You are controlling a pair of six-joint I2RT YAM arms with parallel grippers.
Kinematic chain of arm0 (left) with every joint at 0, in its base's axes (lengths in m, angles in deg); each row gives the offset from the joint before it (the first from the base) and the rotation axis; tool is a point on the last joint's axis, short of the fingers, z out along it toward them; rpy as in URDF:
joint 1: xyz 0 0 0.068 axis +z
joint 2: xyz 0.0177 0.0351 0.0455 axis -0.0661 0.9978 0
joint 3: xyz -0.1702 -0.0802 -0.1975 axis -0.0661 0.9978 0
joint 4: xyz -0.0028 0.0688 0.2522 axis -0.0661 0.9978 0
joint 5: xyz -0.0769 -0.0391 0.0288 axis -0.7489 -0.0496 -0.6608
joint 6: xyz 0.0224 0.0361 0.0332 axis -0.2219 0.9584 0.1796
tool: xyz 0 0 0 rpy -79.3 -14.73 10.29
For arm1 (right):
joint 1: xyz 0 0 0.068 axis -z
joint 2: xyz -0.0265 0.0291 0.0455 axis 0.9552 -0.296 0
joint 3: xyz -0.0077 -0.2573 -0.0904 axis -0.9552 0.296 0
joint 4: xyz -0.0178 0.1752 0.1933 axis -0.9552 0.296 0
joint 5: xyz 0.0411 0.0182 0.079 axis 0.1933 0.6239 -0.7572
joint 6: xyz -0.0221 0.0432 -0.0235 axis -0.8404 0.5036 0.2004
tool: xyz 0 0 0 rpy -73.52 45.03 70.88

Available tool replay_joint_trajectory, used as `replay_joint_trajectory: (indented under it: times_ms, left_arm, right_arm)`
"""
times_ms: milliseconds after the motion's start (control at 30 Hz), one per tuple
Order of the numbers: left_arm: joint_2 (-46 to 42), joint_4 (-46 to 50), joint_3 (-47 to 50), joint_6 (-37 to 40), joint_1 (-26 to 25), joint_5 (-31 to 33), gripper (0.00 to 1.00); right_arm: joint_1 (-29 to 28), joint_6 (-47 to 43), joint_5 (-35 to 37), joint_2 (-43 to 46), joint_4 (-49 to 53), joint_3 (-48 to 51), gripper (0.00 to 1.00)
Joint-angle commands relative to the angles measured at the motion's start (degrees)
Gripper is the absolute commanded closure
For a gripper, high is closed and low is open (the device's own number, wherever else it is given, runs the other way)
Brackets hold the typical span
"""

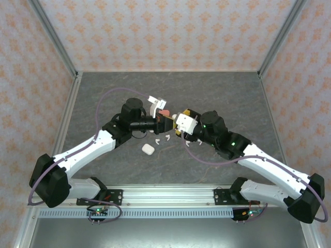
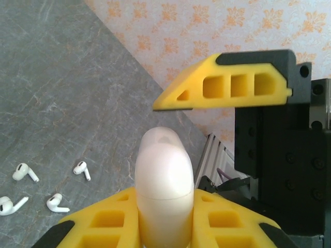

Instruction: Insert the wireless bluetooth earbuds into the charging case

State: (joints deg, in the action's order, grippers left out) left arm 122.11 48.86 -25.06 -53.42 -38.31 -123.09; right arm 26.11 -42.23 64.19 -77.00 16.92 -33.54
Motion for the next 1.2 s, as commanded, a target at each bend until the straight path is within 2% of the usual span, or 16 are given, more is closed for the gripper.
replay_joint_trajectory:
  times_ms: [0,133,300,500,733,967,1167]
  left_arm:
    - [-1.71,-0.24,-0.81,3.66,-0.67,3.01,0.91]
    - [-2.97,-3.99,1.36,6.93,-0.64,6.39,1.0]
    - [-5.85,-8.57,4.3,11.76,-0.72,9.09,1.0]
    - [-10.21,-14.32,8.88,16.87,-0.77,10.57,1.0]
    - [-12.36,-15.49,10.28,21.05,-1.5,8.61,1.0]
    - [-12.93,-14.89,10.53,22.99,-2.35,7.57,1.0]
    - [-13.11,-13.59,10.3,23.99,-2.92,7.21,1.0]
  right_arm:
    - [0.91,3.43,-3.1,2.47,2.26,-2.01,0.27]
    - [2.01,7.84,-7.05,5.01,2.72,-1.29,0.15]
    - [3.55,14.63,-11.92,8.02,2.16,-0.16,0.06]
    - [6.15,23.32,-16.92,10.85,-3.75,2.98,0.0]
    - [10.23,32.43,-22.95,8.5,-10.91,3.74,0.0]
    - [10.9,34.78,-23.6,4.47,-12.36,1.49,0.13]
    - [11.06,35.45,-23.35,3.07,-12.52,0.4,0.19]
